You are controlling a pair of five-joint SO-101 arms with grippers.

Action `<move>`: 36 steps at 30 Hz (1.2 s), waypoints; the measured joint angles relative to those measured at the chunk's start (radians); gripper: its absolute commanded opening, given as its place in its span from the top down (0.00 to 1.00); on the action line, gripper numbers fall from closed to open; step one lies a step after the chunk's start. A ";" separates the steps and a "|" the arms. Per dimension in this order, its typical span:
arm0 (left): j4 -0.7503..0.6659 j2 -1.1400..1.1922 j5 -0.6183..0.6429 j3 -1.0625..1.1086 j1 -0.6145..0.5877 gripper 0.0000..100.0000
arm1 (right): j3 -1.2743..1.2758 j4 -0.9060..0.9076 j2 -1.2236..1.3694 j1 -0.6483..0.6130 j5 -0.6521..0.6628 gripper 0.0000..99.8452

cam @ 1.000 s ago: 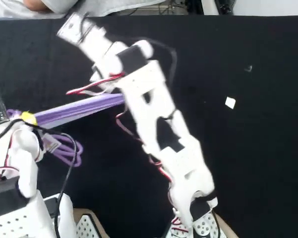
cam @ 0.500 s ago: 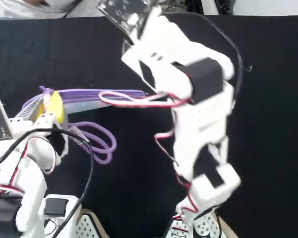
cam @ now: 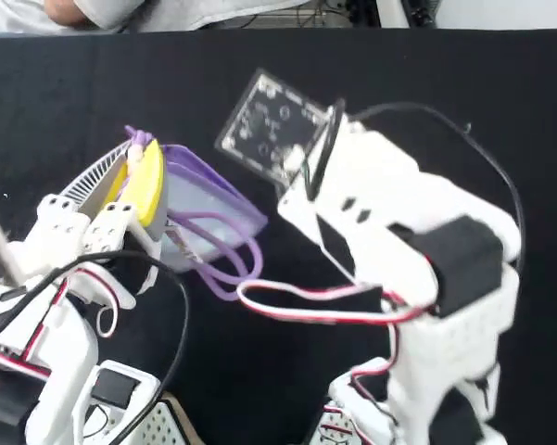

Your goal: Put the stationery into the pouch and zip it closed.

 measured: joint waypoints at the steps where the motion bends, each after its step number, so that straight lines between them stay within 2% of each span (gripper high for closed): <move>1: -0.017 -0.002 0.000 0.012 0.009 0.92 | 0.052 -0.015 -0.040 -0.012 0.000 0.86; 5: -0.034 0.009 -0.029 0.044 0.026 0.92 | 0.301 -0.135 -0.229 -0.077 0.000 0.86; 9: -0.040 0.008 -0.112 0.063 0.029 0.98 | 0.624 -0.354 -0.451 -0.109 -0.051 0.86; 13: -0.040 0.008 -0.158 0.071 0.031 0.97 | 0.967 -0.592 -0.675 -0.109 -0.075 0.86; 15: -0.031 0.008 -0.166 0.071 0.029 0.97 | 1.065 -0.647 -0.753 -0.118 -0.109 0.86; 20: 0.003 0.006 -0.178 0.071 0.123 0.97 | 1.086 -0.655 -0.821 -0.137 -0.143 0.86; 26: 0.158 0.000 -0.298 0.003 0.292 0.97 | 1.066 -0.637 -0.813 -0.181 -0.152 0.86; 33: 0.302 0.008 -0.331 -0.132 0.305 0.97 | 1.028 -0.502 -0.835 -0.299 -0.153 0.86; 36: 0.374 0.003 -0.382 -0.196 0.305 0.97 | 1.020 -0.474 -0.835 -0.319 -0.153 0.79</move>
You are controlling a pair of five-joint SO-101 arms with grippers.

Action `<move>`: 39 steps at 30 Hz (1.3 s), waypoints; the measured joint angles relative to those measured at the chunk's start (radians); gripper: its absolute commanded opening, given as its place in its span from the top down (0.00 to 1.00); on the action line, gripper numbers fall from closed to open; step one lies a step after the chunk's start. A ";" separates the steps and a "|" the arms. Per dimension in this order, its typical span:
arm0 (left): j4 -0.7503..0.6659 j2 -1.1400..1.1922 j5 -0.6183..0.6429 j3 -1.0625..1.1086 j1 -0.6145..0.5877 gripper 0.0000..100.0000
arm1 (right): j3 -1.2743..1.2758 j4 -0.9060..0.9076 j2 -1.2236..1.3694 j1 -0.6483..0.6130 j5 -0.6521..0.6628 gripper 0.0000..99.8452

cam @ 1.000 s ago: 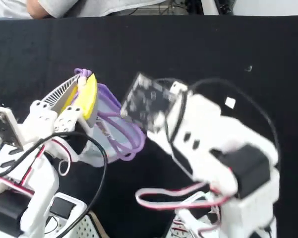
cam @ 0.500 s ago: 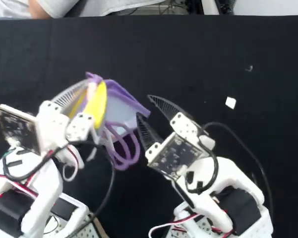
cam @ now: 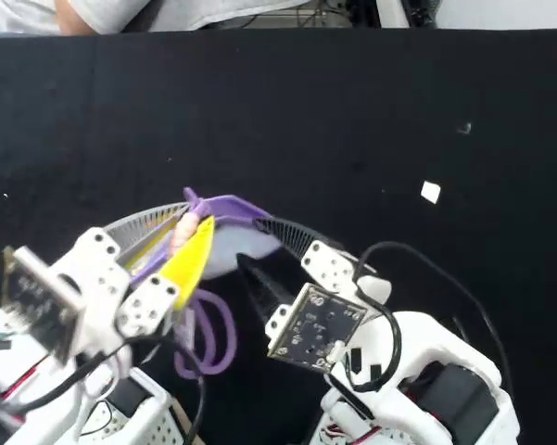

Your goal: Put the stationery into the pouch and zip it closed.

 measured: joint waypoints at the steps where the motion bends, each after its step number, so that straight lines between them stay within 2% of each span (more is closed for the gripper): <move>1: 0.020 -0.005 -0.014 -0.015 0.000 0.97 | -0.012 0.018 0.002 -0.015 0.003 0.75; 4: 0.083 -0.006 -0.029 -0.043 0.003 0.97 | -0.071 0.094 0.000 -0.087 0.037 0.69; 13: 0.126 -0.008 -0.034 -0.058 0.011 0.97 | -0.193 0.184 0.000 -0.215 0.069 0.75; 18: 0.129 -0.008 -0.034 -0.058 0.011 0.97 | -0.193 0.184 -0.002 -0.292 -0.017 0.75; 28: 0.157 -0.103 -0.032 -0.058 0.009 0.97 | 0.011 -0.021 0.005 -0.296 -0.087 0.75; 36: 0.189 -0.121 -0.032 -0.058 0.008 0.97 | 0.029 -0.060 0.008 -0.296 -0.094 0.75; 39: 0.189 -0.121 -0.032 -0.058 0.008 0.97 | 0.032 -0.080 0.003 -0.295 -0.133 0.77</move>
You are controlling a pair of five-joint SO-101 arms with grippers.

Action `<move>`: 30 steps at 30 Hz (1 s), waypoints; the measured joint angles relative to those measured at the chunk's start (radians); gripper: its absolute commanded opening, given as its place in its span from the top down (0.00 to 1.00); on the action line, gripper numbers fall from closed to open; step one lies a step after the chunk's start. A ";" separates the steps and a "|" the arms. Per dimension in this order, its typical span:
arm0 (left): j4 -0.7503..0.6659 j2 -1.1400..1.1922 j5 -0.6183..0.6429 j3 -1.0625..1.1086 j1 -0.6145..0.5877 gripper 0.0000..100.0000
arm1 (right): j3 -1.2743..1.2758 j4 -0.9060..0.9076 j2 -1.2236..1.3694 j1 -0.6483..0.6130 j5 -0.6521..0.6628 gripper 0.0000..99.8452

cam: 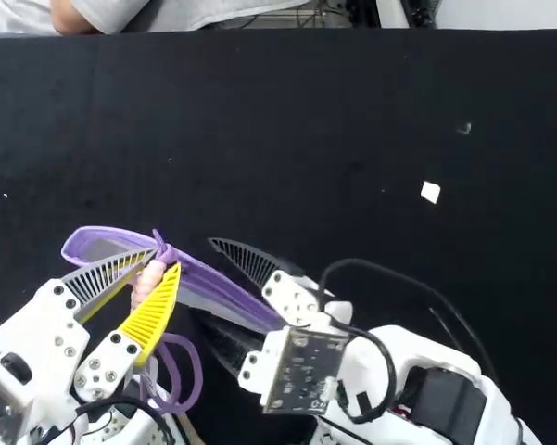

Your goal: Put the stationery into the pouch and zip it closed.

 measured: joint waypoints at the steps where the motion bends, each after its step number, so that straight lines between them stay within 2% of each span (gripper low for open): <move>1: 0.000 0.000 0.000 0.000 0.000 0.97 | 0.005 -0.008 0.000 0.000 -0.012 0.79; 6: 0.000 0.000 0.000 0.000 0.000 0.97 | 0.072 -0.091 0.003 0.021 -0.072 0.92; 9: 0.002 0.000 0.000 0.000 0.000 0.97 | 0.074 -0.124 0.041 0.060 -0.110 0.97; 22: 0.003 0.000 0.000 0.000 0.000 0.97 | -0.020 -0.144 0.218 0.069 -0.129 0.99; 30: 0.118 0.000 -0.018 -0.091 0.000 0.97 | -0.046 -0.078 0.218 0.064 -0.130 0.99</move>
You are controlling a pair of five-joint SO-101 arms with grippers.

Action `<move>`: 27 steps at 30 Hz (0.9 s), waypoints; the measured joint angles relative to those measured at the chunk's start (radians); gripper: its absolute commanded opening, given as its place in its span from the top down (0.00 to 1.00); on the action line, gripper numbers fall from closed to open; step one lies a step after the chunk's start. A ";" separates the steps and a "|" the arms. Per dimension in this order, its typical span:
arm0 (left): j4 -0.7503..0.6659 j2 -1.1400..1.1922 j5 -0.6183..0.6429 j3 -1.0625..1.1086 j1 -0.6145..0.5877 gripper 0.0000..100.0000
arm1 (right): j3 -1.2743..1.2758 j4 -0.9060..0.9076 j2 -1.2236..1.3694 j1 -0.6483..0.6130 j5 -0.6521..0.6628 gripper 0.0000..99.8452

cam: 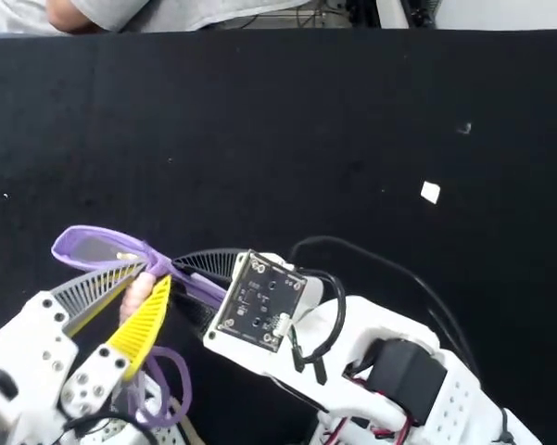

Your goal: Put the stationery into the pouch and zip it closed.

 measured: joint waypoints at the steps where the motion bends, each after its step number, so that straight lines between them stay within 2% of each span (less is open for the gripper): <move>1: 0.015 0.000 -0.018 -0.015 0.000 0.97 | -0.002 0.003 0.000 0.000 0.000 0.99; 5: 0.060 0.000 -0.078 -0.068 -0.017 0.97 | -0.008 0.017 0.000 0.014 0.000 0.99; 11: 0.066 0.002 -0.137 -0.072 -0.175 0.97 | -0.032 0.054 -0.002 0.041 0.000 0.99; 17: 0.066 0.002 -0.146 -0.054 -0.256 0.97 | -0.043 0.066 0.005 0.041 0.000 0.99; 27: 0.066 0.000 -0.239 0.080 -0.516 0.97 | -0.052 0.080 0.009 0.051 0.008 0.99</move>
